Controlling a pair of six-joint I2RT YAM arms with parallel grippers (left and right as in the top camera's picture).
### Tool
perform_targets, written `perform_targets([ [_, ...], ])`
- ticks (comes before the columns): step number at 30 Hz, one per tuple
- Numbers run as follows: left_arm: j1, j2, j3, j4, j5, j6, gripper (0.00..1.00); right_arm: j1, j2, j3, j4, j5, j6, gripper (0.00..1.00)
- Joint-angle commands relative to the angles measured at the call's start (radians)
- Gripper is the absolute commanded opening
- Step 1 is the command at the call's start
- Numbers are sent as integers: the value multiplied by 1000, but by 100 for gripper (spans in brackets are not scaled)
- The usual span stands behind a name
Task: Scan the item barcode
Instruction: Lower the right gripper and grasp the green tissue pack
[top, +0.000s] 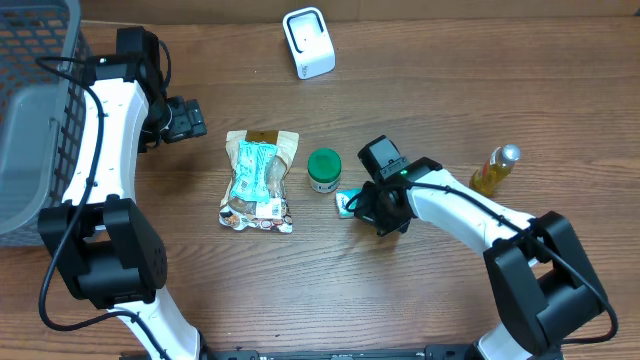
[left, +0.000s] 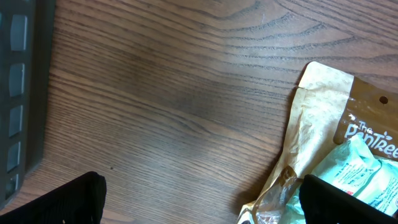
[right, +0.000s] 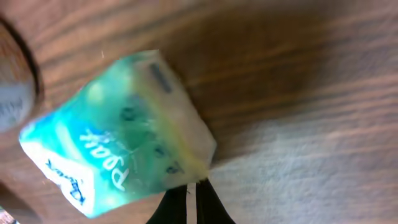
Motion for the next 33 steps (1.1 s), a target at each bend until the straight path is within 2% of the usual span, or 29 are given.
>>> perform_targets([
  [1, -5, -10, 15, 1, -6, 12, 100, -45, 5, -2, 20, 45, 11, 4],
  [15, -5, -10, 15, 2, -6, 12, 100, -120, 5, 26, 129, 64, -10, 5],
  [21, -5, -10, 15, 2, -6, 12, 99, -148, 5, 61, 124, -71, -62, 8],
  [28, -5, -10, 15, 2, -6, 12, 100, -148, 5, 61, -7, -86, -61, 11],
  [33, -5, -10, 15, 1, -6, 12, 99, -140, 5, 59, -48, -86, -60, 4],
])
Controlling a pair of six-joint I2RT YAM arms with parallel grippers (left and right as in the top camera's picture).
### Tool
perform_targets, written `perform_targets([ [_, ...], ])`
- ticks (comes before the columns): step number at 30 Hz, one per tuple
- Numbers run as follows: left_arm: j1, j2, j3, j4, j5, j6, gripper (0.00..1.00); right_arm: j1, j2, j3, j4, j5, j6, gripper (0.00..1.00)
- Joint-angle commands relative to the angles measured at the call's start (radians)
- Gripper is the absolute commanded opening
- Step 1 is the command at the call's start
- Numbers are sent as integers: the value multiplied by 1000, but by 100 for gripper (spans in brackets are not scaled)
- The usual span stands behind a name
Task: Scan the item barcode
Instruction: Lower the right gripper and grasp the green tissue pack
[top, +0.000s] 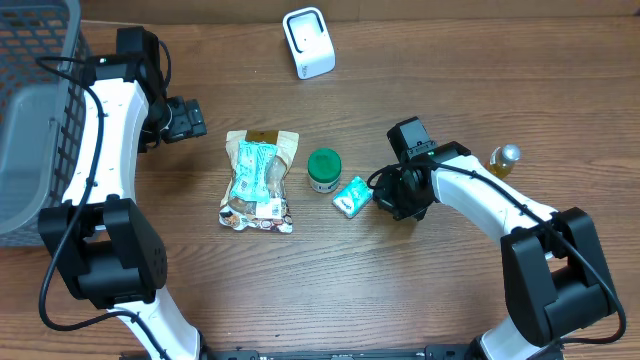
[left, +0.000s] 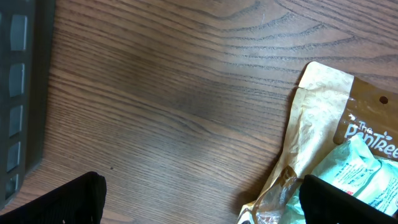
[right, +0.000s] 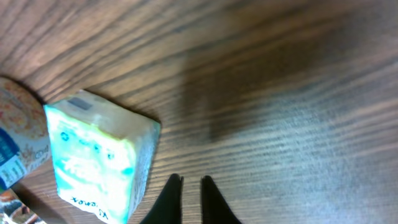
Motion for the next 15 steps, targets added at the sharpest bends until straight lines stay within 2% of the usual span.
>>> perform_targets([
  [1, -5, -10, 15, 1, -6, 12, 100, 9, 4, 19, 1, -7, -1, 4],
  [15, -5, -10, 15, 2, -6, 12, 100, 55, 4, 19, 157, 2, 31, 4],
])
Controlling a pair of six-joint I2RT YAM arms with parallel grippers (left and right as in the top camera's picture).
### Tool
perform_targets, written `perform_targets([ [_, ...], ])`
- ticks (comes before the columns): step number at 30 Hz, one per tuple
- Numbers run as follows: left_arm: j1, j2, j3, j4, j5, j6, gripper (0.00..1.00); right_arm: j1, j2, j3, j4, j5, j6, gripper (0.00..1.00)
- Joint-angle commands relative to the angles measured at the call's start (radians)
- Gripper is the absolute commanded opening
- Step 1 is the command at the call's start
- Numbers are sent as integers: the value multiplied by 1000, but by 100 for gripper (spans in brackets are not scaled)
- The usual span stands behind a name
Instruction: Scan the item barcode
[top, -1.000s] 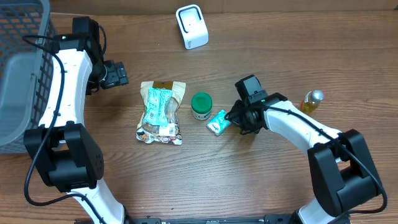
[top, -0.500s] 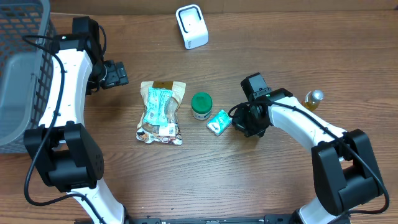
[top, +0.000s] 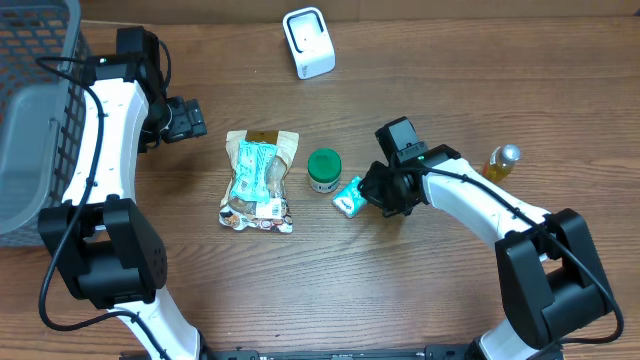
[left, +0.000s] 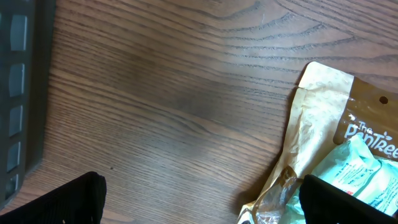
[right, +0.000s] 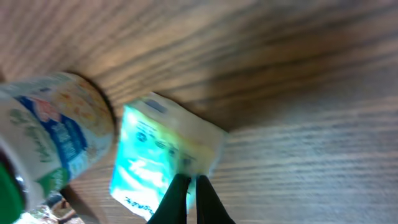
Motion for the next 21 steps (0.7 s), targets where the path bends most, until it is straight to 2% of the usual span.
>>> perform_targets([
  [1, -5, -10, 15, 1, -6, 12, 99, 2, 4, 19, 44, 13, 14, 4],
  [7, -5, -10, 15, 1, -6, 12, 100, 2, 4, 19, 116, 55, 14, 4],
  [9, -5, -10, 15, 2, -6, 12, 99, 2, 4, 19, 134, 56, 10, 8],
  [12, -5, -10, 15, 1, -6, 12, 100, 2, 4, 19, 101, 48, 11, 4],
  [17, -5, -10, 15, 1, -6, 12, 100, 4, 4, 12, -48, 45, 14, 4],
  [21, -5, -10, 15, 1, -6, 12, 99, 7, 4, -8, -42, 45, 14, 5],
])
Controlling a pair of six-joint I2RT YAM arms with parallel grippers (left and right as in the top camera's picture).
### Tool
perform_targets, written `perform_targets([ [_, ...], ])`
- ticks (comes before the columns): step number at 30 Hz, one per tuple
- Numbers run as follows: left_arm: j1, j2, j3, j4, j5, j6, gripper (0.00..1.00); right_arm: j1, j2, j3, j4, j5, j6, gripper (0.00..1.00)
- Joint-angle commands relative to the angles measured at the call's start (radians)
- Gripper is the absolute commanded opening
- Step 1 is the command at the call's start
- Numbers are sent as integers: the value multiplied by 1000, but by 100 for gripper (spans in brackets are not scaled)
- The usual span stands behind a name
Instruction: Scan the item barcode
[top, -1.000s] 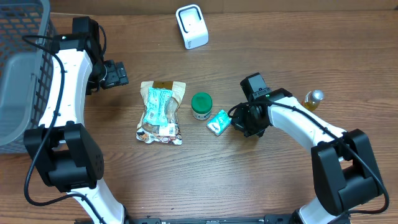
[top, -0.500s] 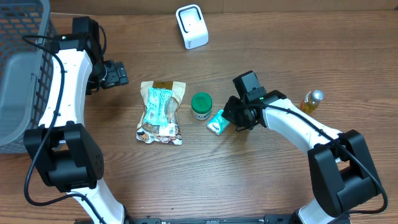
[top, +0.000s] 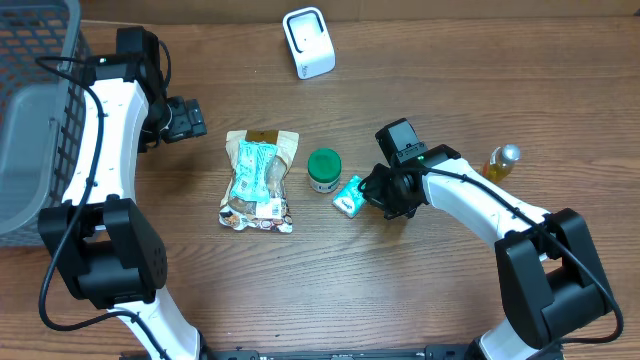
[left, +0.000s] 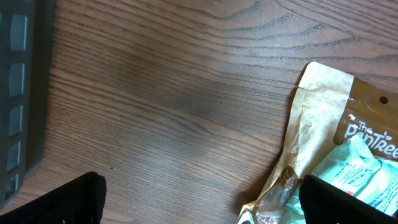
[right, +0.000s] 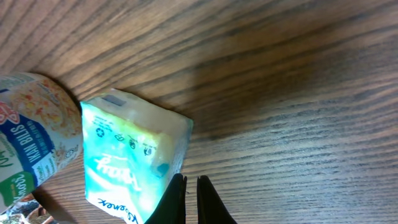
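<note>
A small teal tissue pack lies flat on the table right of a green-lidded jar. In the right wrist view the pack sits just left of my fingertips, and the left finger touches its right edge. My right gripper is shut, a thin slit between the tips and nothing in it; from overhead it stands beside the pack. The white scanner stands at the far edge. My left gripper hangs wide open over bare wood beside a snack bag.
The snack bag lies left of the jar. A yellow bottle stands at the right. A dark mesh basket fills the far left corner, and its wall shows in the left wrist view.
The right wrist view has shifted: the pack sat straight ahead of the shut fingertips, blurred, and now lies just to their left. From overhead the pack and both arms look almost unmoved.
First my right gripper was shut with its tips at the pack, which lay below the jar's right side. Then it stood further right, clear of the pack. Then it was back at the pack's right edge, where it is now. The left arm stayed still throughout.
</note>
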Motion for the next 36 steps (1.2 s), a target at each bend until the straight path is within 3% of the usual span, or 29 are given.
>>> perform_targets([
  [1, -5, -10, 15, 1, -6, 11, 100, 6, 3, -18, 31, 10, 3, 5],
  [14, -5, -10, 15, 1, -6, 11, 99, 3, 3, -25, 284, 38, -57, 5],
  [21, -5, -10, 15, 1, -6, 11, 100, 18, 3, 7, 234, -96, -140, 24],
  [36, -5, -10, 15, 1, -6, 11, 99, 95, 3, -3, 74, 101, -140, 24],
])
